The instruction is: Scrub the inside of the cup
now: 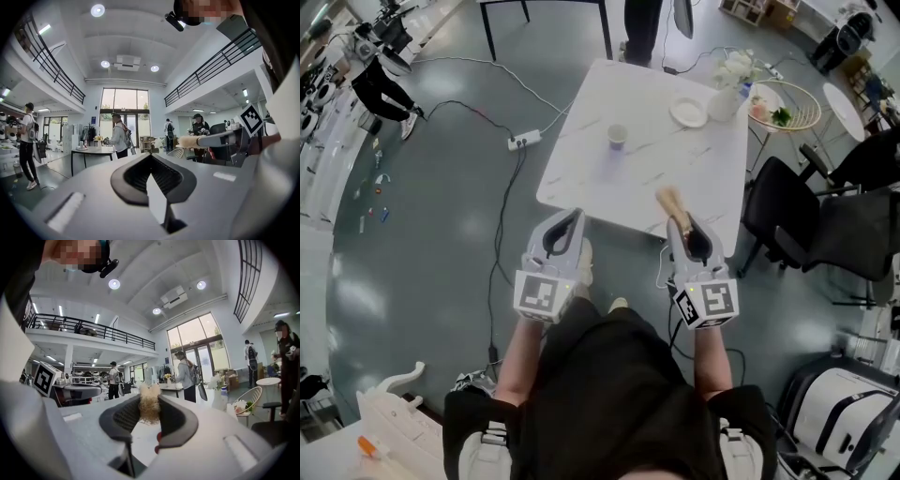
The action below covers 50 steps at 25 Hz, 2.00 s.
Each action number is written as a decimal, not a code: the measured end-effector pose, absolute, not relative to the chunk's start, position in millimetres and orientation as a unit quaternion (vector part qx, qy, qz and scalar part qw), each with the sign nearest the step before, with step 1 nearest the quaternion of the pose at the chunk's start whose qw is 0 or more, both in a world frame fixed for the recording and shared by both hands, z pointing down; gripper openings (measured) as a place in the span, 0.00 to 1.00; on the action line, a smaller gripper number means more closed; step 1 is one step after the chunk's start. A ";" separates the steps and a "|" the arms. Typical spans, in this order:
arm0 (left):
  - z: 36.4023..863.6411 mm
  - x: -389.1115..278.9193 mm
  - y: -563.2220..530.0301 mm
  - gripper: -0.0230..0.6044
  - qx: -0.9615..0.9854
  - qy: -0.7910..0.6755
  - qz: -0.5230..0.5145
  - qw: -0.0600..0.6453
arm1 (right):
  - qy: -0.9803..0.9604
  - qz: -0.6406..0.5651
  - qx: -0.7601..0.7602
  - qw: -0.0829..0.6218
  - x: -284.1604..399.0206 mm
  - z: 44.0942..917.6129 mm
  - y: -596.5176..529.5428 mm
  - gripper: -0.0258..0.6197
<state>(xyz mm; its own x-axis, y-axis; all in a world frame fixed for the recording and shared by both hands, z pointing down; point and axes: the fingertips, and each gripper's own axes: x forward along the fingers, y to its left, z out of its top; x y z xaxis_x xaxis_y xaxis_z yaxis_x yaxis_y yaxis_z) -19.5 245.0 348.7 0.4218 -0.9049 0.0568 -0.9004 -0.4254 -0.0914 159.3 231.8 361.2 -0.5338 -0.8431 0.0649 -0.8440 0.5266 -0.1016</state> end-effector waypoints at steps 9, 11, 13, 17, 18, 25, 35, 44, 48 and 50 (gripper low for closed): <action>347.8 -34.4 149.3 0.05 -0.862 0.503 -0.062 0.018 | -0.864 0.076 0.498 0.004 129.9 367.9 152.1 0.20; 348.8 -39.8 126.7 0.05 -0.865 0.497 -0.064 0.015 | -0.859 0.079 0.505 0.006 124.1 367.5 133.1 0.20; 351.2 -43.7 106.9 0.05 -0.869 0.490 -0.064 0.011 | -0.854 0.083 0.513 0.006 120.9 368.2 115.4 0.20; 362.4 -50.4 72.7 0.05 -0.878 0.473 -0.069 0.004 | -0.843 0.089 0.530 0.010 115.7 371.3 83.5 0.20; 365.1 -52.0 64.4 0.05 -0.881 0.468 -0.070 0.003 | -0.840 0.091 0.535 0.012 114.2 372.7 76.4 0.20; 385.5 -66.4 6.9 0.05 -0.895 0.440 -0.072 -0.011 | -0.819 0.108 0.563 0.025 101.6 382.6 30.2 0.20; 430.9 -73.7 -45.4 0.05 -0.914 0.393 -0.075 -0.068 | -0.792 0.127 0.594 0.050 76.4 404.1 -13.3 0.20; 473.2 -60.7 -61.1 0.05 -0.923 0.363 -0.093 -0.084 | -0.788 0.161 0.590 0.074 72.0 437.4 -25.0 0.20; 496.7 -51.9 -66.8 0.05 -0.920 0.366 -0.103 -0.090 | -0.790 0.177 0.581 0.088 79.8 461.4 -31.6 0.20; 508.5 -48.8 -69.8 0.05 -0.918 0.370 -0.113 -0.091 | -0.792 0.185 0.575 0.091 83.6 472.7 -36.0 0.20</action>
